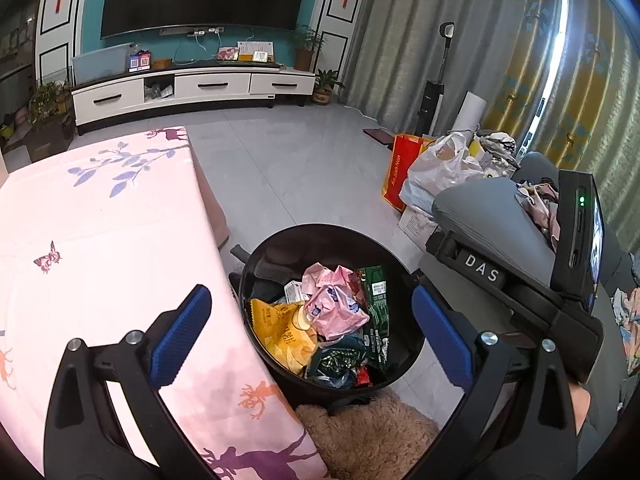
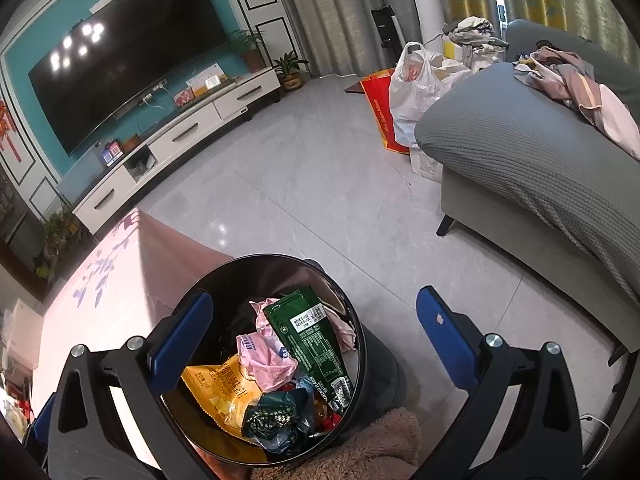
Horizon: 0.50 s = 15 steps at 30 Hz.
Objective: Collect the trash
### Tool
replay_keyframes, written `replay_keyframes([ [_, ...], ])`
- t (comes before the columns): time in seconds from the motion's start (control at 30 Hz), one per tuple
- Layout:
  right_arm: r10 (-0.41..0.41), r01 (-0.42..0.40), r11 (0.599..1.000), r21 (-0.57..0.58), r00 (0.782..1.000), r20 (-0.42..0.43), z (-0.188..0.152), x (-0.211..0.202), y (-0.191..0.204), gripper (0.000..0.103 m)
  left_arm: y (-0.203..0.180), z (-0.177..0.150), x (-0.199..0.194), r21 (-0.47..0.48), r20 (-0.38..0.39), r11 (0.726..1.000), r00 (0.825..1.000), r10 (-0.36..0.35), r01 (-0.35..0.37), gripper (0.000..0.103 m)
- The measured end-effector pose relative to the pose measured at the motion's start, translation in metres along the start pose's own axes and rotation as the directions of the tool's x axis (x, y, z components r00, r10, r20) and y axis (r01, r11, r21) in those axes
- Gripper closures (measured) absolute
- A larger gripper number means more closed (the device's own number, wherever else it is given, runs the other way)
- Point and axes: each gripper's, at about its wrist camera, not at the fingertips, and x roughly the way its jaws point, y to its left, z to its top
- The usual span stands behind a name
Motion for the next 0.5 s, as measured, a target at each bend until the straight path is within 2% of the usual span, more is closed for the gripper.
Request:
replay_keyframes([
  [0.5, -0.018, 0.018, 1.000, -0.023, 1.000, -0.010, -0.0009, 0.0050, 0.0024, 0.003, -0.0039, -0.0055, 0.0083, 0.003, -0.040, 1.000, 0.999, 0.004, -0.004, 0.003],
])
